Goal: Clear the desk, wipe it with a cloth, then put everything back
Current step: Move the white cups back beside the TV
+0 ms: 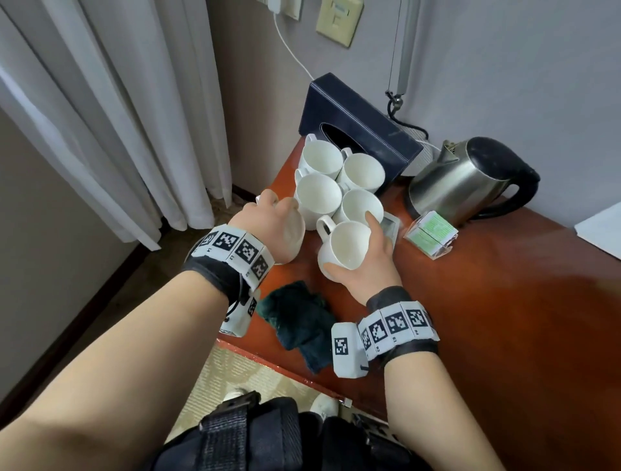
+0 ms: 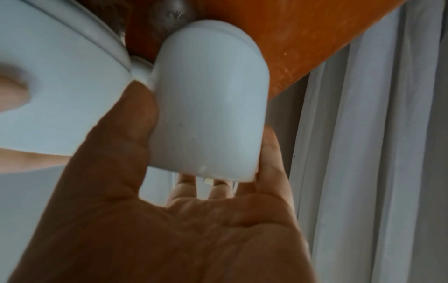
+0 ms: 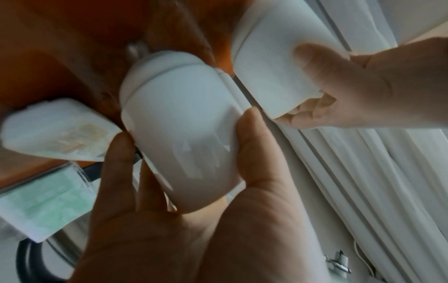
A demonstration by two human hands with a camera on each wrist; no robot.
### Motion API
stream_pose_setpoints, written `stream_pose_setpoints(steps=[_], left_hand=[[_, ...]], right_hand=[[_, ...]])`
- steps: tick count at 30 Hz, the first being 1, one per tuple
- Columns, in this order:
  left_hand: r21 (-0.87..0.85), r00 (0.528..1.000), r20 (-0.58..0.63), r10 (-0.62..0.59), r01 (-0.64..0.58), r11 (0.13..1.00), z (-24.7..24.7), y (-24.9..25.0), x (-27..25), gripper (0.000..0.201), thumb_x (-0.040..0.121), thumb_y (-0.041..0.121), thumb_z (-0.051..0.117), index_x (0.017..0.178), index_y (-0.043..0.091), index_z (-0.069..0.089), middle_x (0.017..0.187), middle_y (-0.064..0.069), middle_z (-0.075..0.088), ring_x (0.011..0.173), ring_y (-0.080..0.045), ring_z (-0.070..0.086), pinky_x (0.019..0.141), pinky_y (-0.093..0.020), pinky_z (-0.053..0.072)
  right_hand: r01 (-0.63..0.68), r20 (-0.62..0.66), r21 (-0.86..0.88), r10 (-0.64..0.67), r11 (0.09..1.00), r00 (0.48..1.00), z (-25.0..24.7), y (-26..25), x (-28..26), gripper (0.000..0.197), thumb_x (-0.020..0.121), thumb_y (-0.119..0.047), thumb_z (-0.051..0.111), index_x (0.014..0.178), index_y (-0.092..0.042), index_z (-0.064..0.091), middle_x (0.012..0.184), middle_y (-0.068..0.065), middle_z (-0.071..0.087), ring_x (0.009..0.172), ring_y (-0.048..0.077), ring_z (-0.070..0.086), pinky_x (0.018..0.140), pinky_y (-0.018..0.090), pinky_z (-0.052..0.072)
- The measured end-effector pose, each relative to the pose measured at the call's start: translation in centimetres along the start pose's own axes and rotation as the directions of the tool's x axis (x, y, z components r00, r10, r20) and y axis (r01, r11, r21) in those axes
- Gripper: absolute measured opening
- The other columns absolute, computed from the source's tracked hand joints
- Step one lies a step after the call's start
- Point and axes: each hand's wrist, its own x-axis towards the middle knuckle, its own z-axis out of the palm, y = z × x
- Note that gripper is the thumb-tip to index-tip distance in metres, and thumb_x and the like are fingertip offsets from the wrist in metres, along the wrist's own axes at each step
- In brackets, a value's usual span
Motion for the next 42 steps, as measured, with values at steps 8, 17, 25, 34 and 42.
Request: stream_pose_setpoints(steps=[8,17,25,34,42], left_hand=[[-0.012,0.984,-0.121,0.127,-0.129,0.992,-2.5,1.4,-3.4,0.065,0.081,0.033,0.061,0.139,0.029,0.031,0.134,-0.004,0.033,0.115,-0.030,0.046,0.083,-0.038,0.045],[0.006,0.946,-0.143,0.290,-0.292,0.956,-3.0,8.4,-6.9,0.073,0.075,0.033,0.067,0.139,0.033,0.031,0.135,-0.001,0.033,0.115,-0.029,0.046,0.087,-0.037,0.043],[-0.019,0.912,-0.159,0.378,-0.386,0.922,0.5,20.1,-9.1,0.076,0.073,0.033,0.070,0.139,0.033,0.033,0.135,0.000,0.033,0.117,-0.027,0.047,0.088,-0.032,0.040],[-0.061,0.902,-0.128,0.412,-0.421,0.905,7.9,34.4,-11.1,0.081,0.071,0.028,0.073,0.140,0.035,0.032,0.136,0.003,0.032,0.118,-0.026,0.047,0.085,-0.033,0.045],[-0.034,0.870,-0.095,0.483,-0.488,0.872,10.6,42.5,-8.9,0.080,0.070,0.031,0.073,0.138,0.035,0.033,0.134,0.003,0.033,0.110,-0.025,0.051,0.080,-0.032,0.046]], right_hand=[[0.060,-0.115,0.005,-0.059,0.998,0.992,-3.6,-0.9,-3.9,0.099,0.071,-0.028,0.077,0.146,-0.035,0.012,0.150,0.002,0.022,0.136,0.022,0.031,0.104,0.034,0.033],[0.007,-0.260,0.016,-0.003,1.000,0.965,-10.1,2.8,-8.3,0.101,0.069,-0.029,0.079,0.144,-0.040,0.012,0.144,0.001,0.028,0.123,0.026,0.045,0.095,0.037,0.041],[-0.017,-0.352,-0.013,0.011,1.000,0.936,-18.9,11.3,-11.3,0.101,0.070,-0.033,0.078,0.144,-0.040,0.011,0.147,0.001,0.028,0.125,0.026,0.043,0.095,0.038,0.042],[-0.137,-0.381,-0.098,0.091,0.986,0.920,-30.1,24.0,-14.4,0.099,0.071,-0.037,0.077,0.146,-0.038,0.012,0.143,0.000,0.030,0.120,0.025,0.048,0.093,0.034,0.043],[-0.232,-0.425,-0.040,0.193,0.972,0.884,-35.1,30.4,-13.7,0.102,0.070,-0.037,0.078,0.147,-0.035,0.011,0.146,0.002,0.028,0.125,0.026,0.045,0.098,0.038,0.043]])
